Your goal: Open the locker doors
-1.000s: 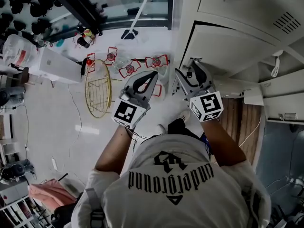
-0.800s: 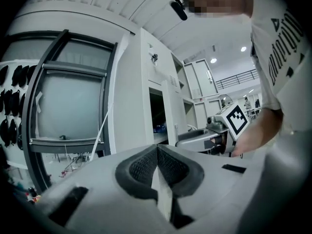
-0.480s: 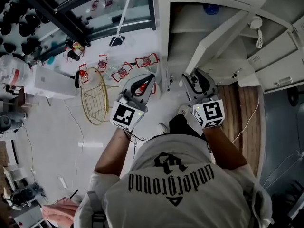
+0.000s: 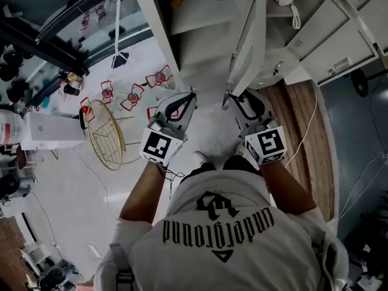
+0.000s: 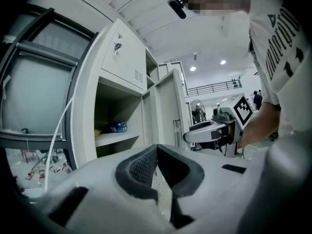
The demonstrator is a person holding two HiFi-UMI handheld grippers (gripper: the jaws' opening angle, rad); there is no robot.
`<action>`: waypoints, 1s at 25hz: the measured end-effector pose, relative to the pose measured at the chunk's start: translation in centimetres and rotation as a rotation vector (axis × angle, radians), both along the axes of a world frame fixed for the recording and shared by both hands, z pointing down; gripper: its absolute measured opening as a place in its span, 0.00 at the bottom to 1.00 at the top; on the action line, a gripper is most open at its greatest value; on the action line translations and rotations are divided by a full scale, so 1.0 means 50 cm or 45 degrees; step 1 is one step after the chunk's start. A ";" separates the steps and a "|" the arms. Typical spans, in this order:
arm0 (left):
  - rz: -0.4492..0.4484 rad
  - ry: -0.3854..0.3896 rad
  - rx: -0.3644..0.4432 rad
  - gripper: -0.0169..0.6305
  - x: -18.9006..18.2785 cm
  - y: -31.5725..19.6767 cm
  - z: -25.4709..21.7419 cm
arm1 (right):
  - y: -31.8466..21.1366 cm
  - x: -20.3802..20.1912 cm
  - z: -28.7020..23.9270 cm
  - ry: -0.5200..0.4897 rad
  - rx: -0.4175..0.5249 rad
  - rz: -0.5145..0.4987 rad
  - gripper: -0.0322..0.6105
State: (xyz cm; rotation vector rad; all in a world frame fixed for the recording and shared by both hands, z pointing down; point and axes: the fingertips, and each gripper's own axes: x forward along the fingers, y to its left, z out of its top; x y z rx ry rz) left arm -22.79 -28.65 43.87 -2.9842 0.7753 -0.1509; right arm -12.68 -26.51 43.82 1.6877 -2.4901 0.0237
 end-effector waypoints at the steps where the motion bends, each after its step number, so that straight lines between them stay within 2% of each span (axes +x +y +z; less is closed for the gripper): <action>1: 0.010 -0.003 0.002 0.04 0.017 0.000 0.000 | 0.008 0.016 0.001 -0.001 -0.004 0.000 0.28; 7: 0.032 -0.013 0.015 0.04 0.139 -0.006 -0.009 | 0.049 0.119 0.009 -0.031 -0.014 -0.025 0.26; 13: 0.034 0.001 -0.023 0.04 0.286 0.016 -0.005 | 0.073 0.260 0.024 0.022 -0.056 -0.079 0.22; 20: -0.050 0.025 -0.048 0.04 0.404 0.015 0.002 | 0.050 0.422 0.028 -0.011 -0.062 -0.139 0.19; 25: -0.120 0.019 0.017 0.04 0.448 0.009 0.007 | 0.020 0.488 0.026 -0.001 -0.053 -0.248 0.19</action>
